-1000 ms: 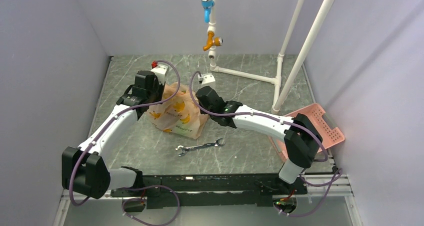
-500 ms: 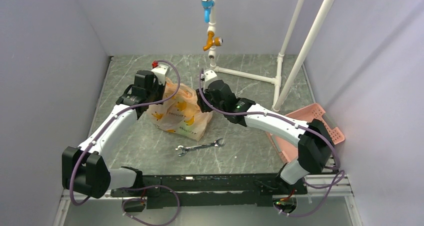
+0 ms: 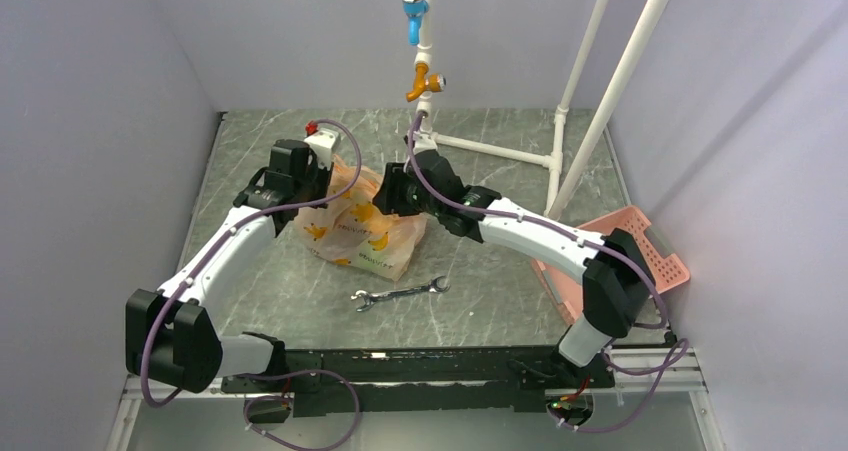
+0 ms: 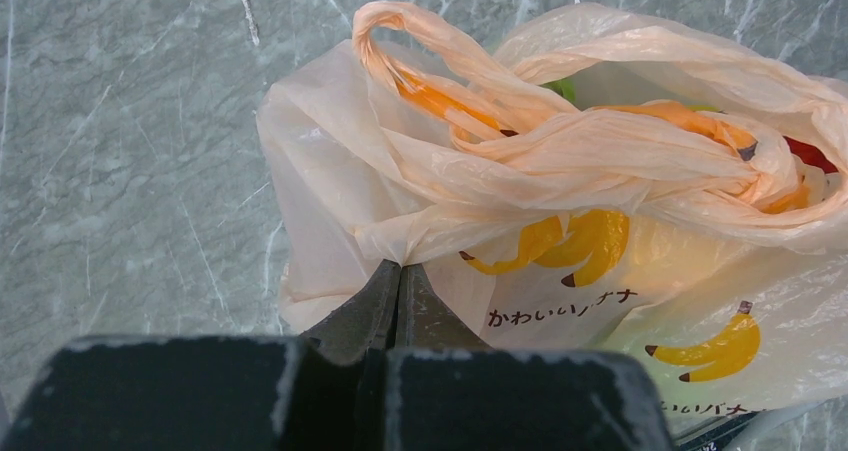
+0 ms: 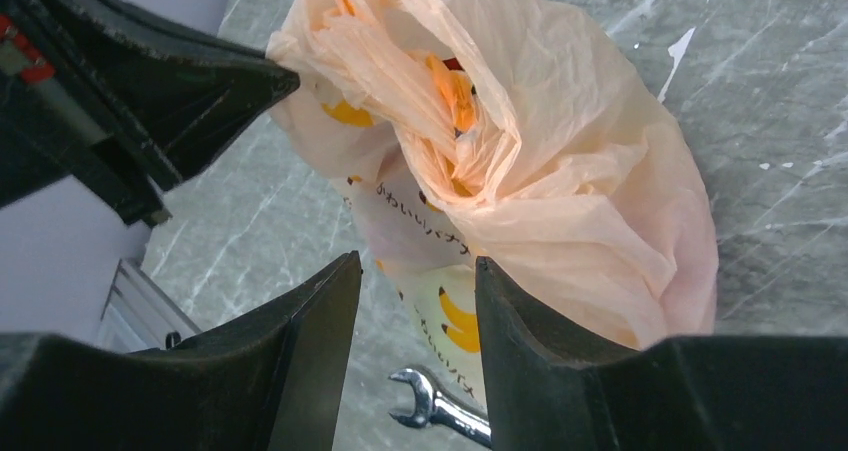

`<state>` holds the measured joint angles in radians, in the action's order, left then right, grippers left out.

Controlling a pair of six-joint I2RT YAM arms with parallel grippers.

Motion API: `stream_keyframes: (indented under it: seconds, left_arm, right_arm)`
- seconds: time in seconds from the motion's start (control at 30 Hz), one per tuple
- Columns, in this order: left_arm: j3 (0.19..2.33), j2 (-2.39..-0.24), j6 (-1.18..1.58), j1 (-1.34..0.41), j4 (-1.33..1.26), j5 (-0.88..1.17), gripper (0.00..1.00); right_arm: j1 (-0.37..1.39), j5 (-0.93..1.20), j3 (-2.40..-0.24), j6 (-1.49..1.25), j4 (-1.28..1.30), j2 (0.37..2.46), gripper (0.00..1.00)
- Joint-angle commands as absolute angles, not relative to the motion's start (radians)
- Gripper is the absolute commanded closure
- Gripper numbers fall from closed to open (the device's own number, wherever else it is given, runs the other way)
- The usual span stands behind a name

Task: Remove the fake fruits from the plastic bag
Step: Untie the plastic bag at the center of the board.

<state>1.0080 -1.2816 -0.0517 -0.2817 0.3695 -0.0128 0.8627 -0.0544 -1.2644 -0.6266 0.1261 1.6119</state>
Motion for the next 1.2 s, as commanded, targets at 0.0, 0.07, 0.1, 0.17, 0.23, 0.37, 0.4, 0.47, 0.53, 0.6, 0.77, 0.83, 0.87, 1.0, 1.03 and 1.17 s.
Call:
stream_keyframes:
  seconds: [0.0,0.07,0.1,0.17,0.23,0.37,0.4,0.47,0.53,0.6,0.77,0.83,0.87,1.0,1.03,1.17]
  left_arm:
    - [1.048,-1.288,-0.059,-0.277,0.369,0.013,1.00]
    - [1.042,-1.280,-0.057,-0.278,0.362,0.015,1.00]
    - [1.041,-1.278,-0.057,-0.277,0.358,0.015,1.00]
    - [1.045,-1.281,-0.055,-0.277,0.361,0.016,1.00]
    - [1.047,-1.286,-0.055,-0.278,0.362,0.024,1.00]
    - [1.052,-1.292,-0.055,-0.278,0.367,0.029,1.00]
    - [1.051,-1.291,-0.054,-0.278,0.368,0.029,1.00]
    - [1.044,-1.284,-0.053,-0.278,0.362,0.029,1.00]
    - [1.042,-1.280,-0.054,-0.277,0.358,0.028,1.00]
    - [1.046,-1.281,-0.054,-0.278,0.360,0.024,1.00]
    - [1.040,-1.275,-0.051,-0.278,0.356,0.017,1.00]
    - [1.042,-1.279,-0.050,-0.278,0.357,0.005,1.00]
    - [1.047,-1.281,-0.047,-0.278,0.361,0.003,1.00]
    - [1.050,-1.290,-0.033,-0.278,0.371,-0.072,1.00]
    - [1.051,-1.290,-0.031,-0.278,0.369,-0.087,1.00]
    - [1.053,-1.290,-0.027,-0.276,0.375,-0.104,1.00]
  right_arm:
    - [0.864,-0.133,-1.363,-0.686,0.168,1.669,0.50]
    - [0.867,-0.165,-1.384,-0.658,0.203,1.695,0.48]
    - [0.867,-0.189,-1.392,-0.649,0.217,1.702,0.46]
    - [0.867,-0.217,-1.399,-0.651,0.237,1.713,0.39]
    - [0.867,-0.260,-1.392,-0.666,0.234,1.710,0.38]
    - [0.868,-0.320,-1.419,-0.683,0.245,1.743,0.37]
    - [0.868,-0.327,-1.440,-0.682,0.261,1.762,0.37]
    - [0.869,-0.326,-1.478,-0.678,0.292,1.796,0.38]
    - [0.872,-0.311,-1.483,-0.678,0.291,1.810,0.39]
    - [0.877,-0.308,-1.461,-0.678,0.259,1.805,0.43]
    - [0.879,-0.321,-1.409,-0.671,0.233,1.760,0.66]
    - [0.879,-0.329,-1.367,-0.656,0.203,1.724,0.78]
    - [0.879,-0.331,-1.349,-0.645,0.190,1.705,0.82]
    - [0.874,-0.348,-1.259,-0.594,0.144,1.619,0.92]
    - [0.866,-0.340,-1.226,-0.580,0.116,1.596,0.95]
    - [0.774,-0.133,-1.103,-0.506,-0.019,1.512,1.00]
